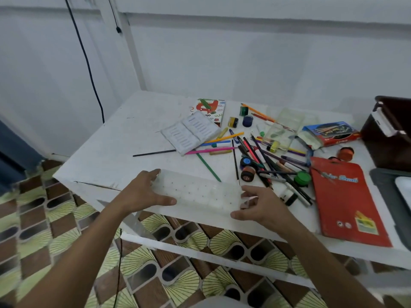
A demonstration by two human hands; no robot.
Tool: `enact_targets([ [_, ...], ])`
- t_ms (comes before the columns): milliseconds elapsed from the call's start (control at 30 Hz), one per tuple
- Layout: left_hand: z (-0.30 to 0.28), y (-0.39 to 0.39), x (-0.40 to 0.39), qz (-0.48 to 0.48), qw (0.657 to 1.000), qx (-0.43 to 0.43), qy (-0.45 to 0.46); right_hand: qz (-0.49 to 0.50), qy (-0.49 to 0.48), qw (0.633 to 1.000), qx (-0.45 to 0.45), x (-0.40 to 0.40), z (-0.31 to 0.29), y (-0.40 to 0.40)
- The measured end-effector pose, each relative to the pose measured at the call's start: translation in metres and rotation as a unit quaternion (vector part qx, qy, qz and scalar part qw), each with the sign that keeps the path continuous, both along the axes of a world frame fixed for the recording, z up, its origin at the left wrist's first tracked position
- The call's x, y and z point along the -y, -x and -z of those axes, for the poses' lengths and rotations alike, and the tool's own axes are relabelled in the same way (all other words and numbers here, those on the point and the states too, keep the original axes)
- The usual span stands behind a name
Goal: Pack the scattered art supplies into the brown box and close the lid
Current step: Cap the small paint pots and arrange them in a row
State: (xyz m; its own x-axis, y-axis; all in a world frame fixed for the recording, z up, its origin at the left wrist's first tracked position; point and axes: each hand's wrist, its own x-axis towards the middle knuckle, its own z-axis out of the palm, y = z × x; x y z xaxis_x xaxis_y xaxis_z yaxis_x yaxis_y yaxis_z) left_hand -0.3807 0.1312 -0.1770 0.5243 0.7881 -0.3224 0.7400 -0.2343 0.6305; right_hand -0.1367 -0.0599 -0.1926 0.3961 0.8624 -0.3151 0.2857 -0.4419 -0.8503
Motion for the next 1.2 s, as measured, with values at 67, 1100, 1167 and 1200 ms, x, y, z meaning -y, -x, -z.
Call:
enact_targets([
  [67,0.001,-0.007,0.003,0.002,1.000,0.010,-0.002,0.010,-0.003,1.000,0.004,0.000,0.000,-0.003],
  [1100,-0.016,-0.208,-0.004,0.366,0.916,-0.032,-0.158,-0.103,0.031,0.940,0.324,-0.042,-0.029,-0.074],
  [1167,-0.011,-0.213,-0.003,0.382,0.910,-0.043,-0.158,-0.119,0.026,0.937,0.327,-0.045,-0.025,-0.074],
  [1200,-0.009,-0.214,-0.003,0.381,0.910,-0.040,-0.161,-0.122,0.027,0.937,0.325,-0.046,-0.022,-0.075],
])
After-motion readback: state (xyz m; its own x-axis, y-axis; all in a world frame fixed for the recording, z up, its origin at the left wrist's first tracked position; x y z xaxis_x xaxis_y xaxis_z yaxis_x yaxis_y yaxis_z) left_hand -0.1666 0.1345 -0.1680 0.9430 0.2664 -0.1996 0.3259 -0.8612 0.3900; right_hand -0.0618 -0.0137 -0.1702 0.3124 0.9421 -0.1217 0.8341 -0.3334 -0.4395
